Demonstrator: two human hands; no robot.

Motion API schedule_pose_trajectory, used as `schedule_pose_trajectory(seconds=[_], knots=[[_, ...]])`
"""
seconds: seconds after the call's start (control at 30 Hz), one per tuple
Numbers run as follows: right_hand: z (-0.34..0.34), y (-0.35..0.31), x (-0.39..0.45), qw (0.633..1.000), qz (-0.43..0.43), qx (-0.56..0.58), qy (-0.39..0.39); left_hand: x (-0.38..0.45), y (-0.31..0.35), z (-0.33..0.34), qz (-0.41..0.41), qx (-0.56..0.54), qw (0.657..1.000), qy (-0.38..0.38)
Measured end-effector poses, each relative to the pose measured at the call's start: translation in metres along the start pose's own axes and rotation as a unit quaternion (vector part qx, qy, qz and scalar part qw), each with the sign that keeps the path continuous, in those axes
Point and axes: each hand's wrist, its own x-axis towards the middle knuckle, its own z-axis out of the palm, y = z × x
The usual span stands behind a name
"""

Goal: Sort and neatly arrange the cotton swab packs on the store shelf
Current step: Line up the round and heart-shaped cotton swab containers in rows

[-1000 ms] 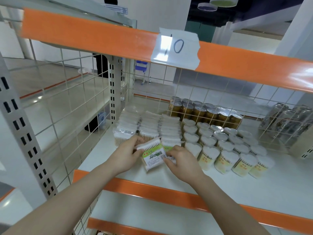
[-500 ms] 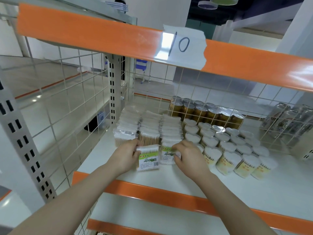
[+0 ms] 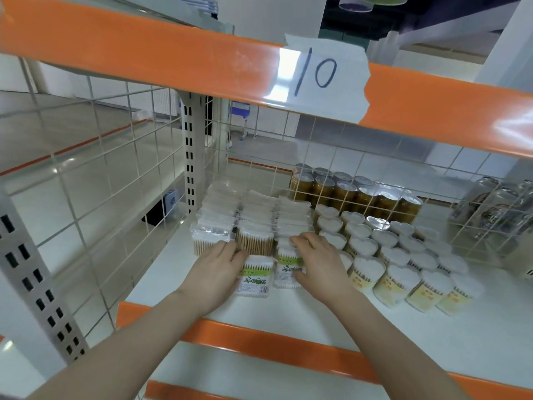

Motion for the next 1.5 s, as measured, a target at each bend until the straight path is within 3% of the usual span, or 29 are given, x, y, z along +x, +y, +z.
schedule_pose_trajectory(seconds=[0.5, 0.87, 1.2, 1.5], knots=[[0.013, 0.007, 0.011, 1.000, -0.004, -0.010, -0.012, 0.029, 0.002, 0.022, -0.033, 0.083, 0.993, 0.075], [0.015, 0.006, 0.014, 1.000, -0.006, -0.010, -0.012, 0.033, 0.003, 0.027, -0.032, 0.056, 0.993, 0.095], [0.008, 0.007, 0.011, 1.000, -0.018, 0.000, -0.006, 0.029, 0.009, 0.017, -0.083, 0.067, 0.993, 0.059], [0.003, -0.026, 0.015, 0.997, -0.042, 0.037, 0.048, 0.004, -0.015, 0.004, -0.162, 0.022, 0.986, 0.040]])
